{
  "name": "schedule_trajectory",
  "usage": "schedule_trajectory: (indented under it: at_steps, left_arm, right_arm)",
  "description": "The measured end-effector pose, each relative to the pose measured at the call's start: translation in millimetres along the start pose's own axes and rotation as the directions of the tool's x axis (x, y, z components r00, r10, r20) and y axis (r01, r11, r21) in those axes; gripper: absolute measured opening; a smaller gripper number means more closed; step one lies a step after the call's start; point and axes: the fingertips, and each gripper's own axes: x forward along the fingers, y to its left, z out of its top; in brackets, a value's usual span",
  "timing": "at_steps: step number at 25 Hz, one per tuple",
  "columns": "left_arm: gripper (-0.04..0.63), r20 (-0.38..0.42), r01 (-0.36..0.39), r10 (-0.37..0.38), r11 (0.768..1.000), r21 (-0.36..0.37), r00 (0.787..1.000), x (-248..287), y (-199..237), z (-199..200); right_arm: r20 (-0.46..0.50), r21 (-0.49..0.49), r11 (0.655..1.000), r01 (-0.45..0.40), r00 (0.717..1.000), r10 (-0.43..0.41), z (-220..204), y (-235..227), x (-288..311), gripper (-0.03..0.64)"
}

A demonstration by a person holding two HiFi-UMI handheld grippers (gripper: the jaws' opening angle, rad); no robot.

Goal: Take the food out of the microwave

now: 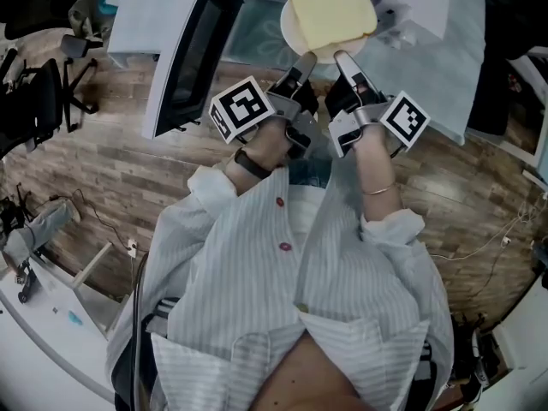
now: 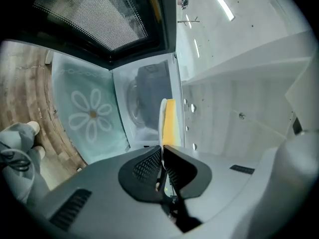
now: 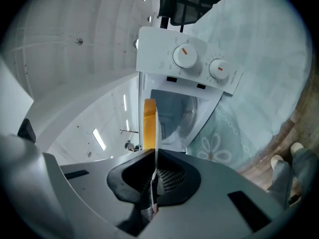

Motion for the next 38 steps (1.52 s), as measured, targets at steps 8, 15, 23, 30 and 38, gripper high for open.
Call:
schedule_trajectory:
  at_steps: [8,15,23,30,38]
  left_arm:
    - [0.020,-0.050,0.038,-0.037,0.999,0.012,0.998,6,-28,-13]
    - [0.020,-0.088,0.047,-0.045,0.999,0.015,0.995,10,-37,-14]
    - [0.018,-0.106,0.071,-0.069,0.997,0.018,0.992,12,-45,-14]
    - [0.018,-0.114,0.086,-0.084,0.996,0.014,0.990,12,-54,-12]
    - [0.017,-0.124,0.111,-0.107,0.993,0.029,0.987,15,-57,-11]
  right_arm:
    - [0.072,-0.011,1.000,-0.024,0.997,0.025,15,21,-20,0.040]
    - [0.113,-0.003,0.999,-0.034,0.993,0.034,20,29,-23,0.040]
    - [0.139,-0.011,0.999,-0.051,0.989,0.052,23,36,-26,0.040]
    - [0.160,-0.025,0.998,-0.064,0.985,0.067,26,45,-26,0.040]
    - [0.178,-0.035,0.997,-0.072,0.981,0.077,28,48,-27,0.040]
